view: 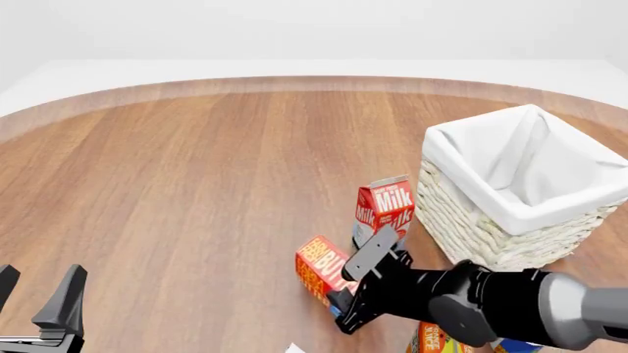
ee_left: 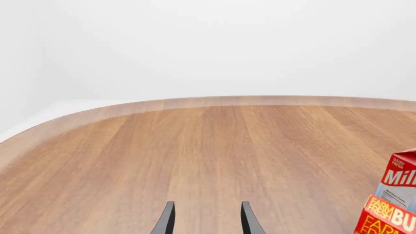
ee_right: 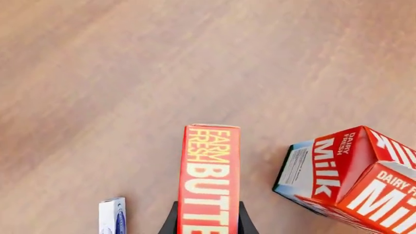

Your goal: Pick up the cream cheese box and the butter, and put them in the basket.

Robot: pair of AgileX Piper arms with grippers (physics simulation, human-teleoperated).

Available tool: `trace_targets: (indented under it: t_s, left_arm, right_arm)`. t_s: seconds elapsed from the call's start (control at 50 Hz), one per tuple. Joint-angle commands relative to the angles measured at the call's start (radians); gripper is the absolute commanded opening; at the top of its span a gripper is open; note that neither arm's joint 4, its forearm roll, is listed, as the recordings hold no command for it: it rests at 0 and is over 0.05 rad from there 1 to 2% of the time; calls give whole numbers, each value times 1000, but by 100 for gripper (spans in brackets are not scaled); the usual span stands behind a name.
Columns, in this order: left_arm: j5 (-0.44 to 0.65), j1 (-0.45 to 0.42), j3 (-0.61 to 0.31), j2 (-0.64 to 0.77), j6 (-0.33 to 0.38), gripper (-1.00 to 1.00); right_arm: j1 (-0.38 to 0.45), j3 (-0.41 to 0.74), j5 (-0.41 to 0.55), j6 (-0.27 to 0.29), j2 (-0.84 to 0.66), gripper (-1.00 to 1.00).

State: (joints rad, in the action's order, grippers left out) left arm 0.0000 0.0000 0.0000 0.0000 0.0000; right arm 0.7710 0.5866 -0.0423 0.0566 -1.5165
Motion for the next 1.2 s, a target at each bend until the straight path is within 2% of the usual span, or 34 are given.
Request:
trace_targets:
  t_s: [0.02,0.28,0.54,0.78,0.88,0.9,0.98,1.2]
  left_arm:
    - [0,0,0,0,0,100]
    - [0,0,0,0,0,100]
    - [0,0,0,0,0,100]
    - [0,0,0,0,0,100]
    - [0,0,0,0,0,100]
    - [0,0,0,0,0,100]
    - [0,0,0,0,0,100]
    - [0,0,0,0,0,100]
  right_arm:
    - [54,31,55,-43,95,-100]
    - [87,56,114,-62,189,-100]
    - [100,94,239,-63,379,-100]
    - [60,159,327,-64,483,-100]
    - [17,191,355,-64,509,-100]
    - [21,194,363,-49,521,-100]
    - [17,216,396,-49,540,-100]
    - [-15,344,510,-69,596,-100]
